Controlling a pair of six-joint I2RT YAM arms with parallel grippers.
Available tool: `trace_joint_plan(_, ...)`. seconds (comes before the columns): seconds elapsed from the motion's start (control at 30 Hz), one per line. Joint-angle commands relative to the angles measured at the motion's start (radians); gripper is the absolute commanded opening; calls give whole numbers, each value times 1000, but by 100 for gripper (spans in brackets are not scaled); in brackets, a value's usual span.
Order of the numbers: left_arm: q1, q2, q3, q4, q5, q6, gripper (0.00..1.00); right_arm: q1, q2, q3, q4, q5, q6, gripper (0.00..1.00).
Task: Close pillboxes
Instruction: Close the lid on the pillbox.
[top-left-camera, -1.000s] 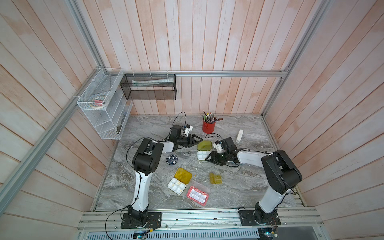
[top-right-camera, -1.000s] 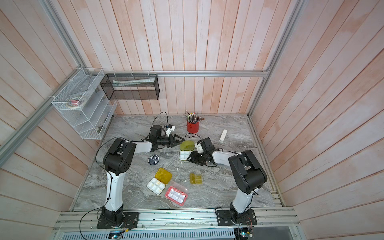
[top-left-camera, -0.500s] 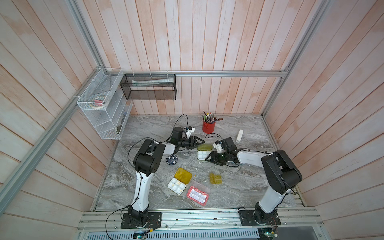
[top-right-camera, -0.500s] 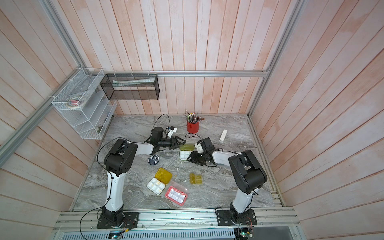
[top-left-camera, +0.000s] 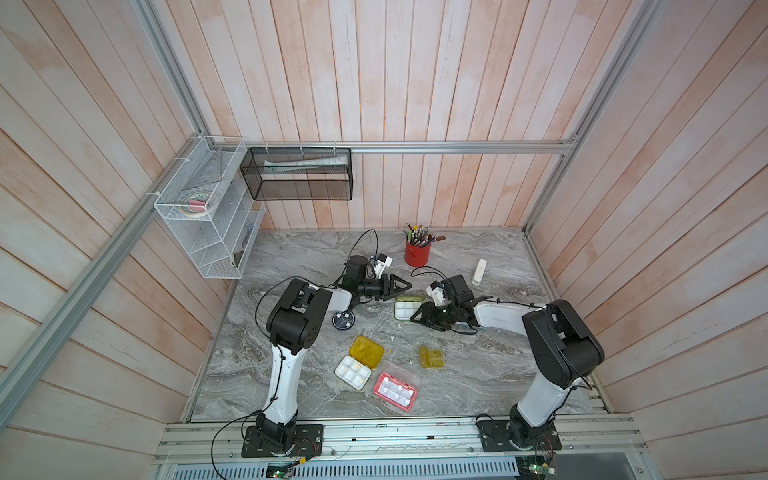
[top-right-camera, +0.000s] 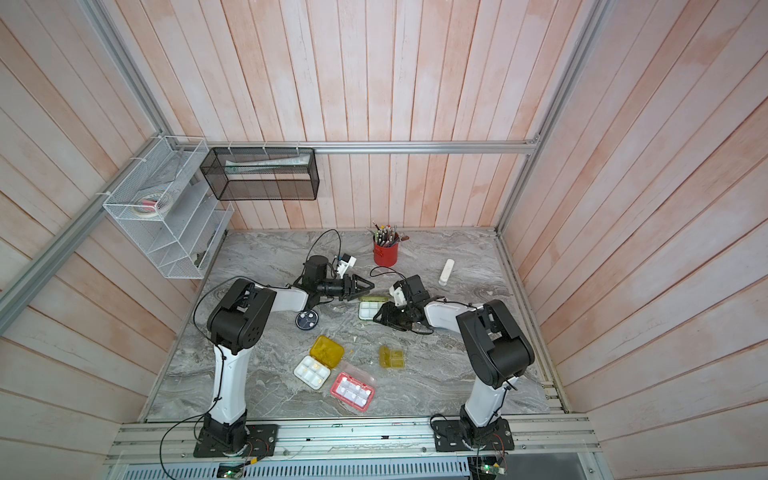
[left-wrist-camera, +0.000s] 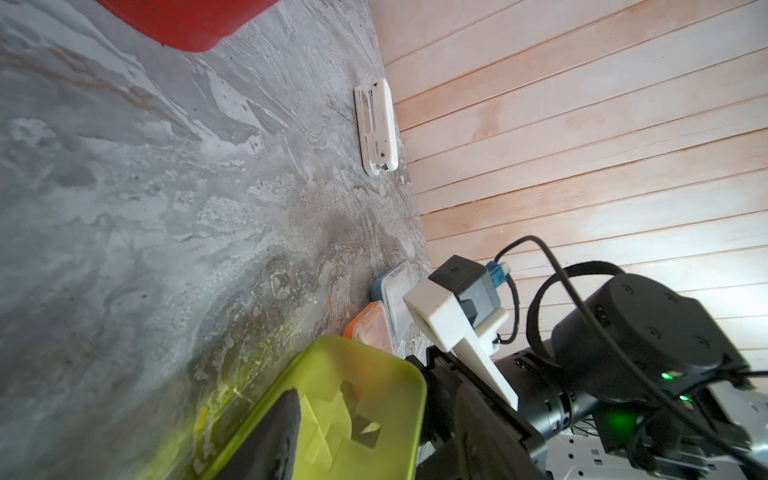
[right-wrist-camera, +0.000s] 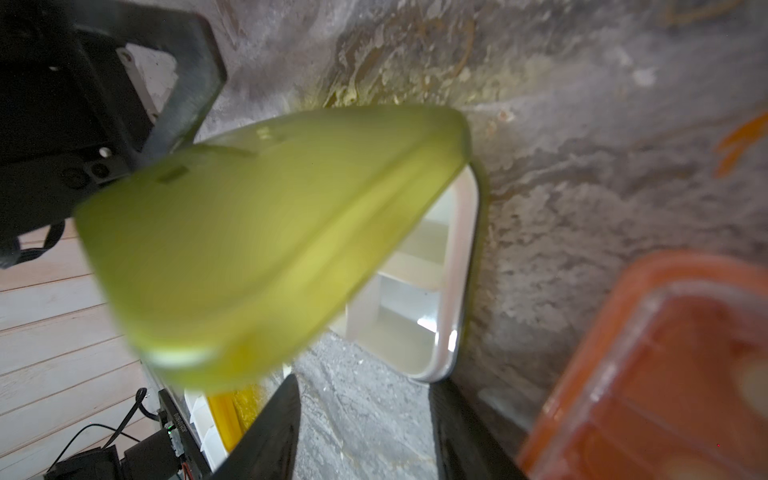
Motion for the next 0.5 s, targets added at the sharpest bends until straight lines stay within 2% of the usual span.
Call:
trace_joint_plan(0.0,-5,-35,-14,25,12,-1,62,-2,2,-21,-38,36,2,53)
trace_joint_plan(0.47,-6,-47,-16,5,6,7,62,-2,-12,-35,-33,36,3,53)
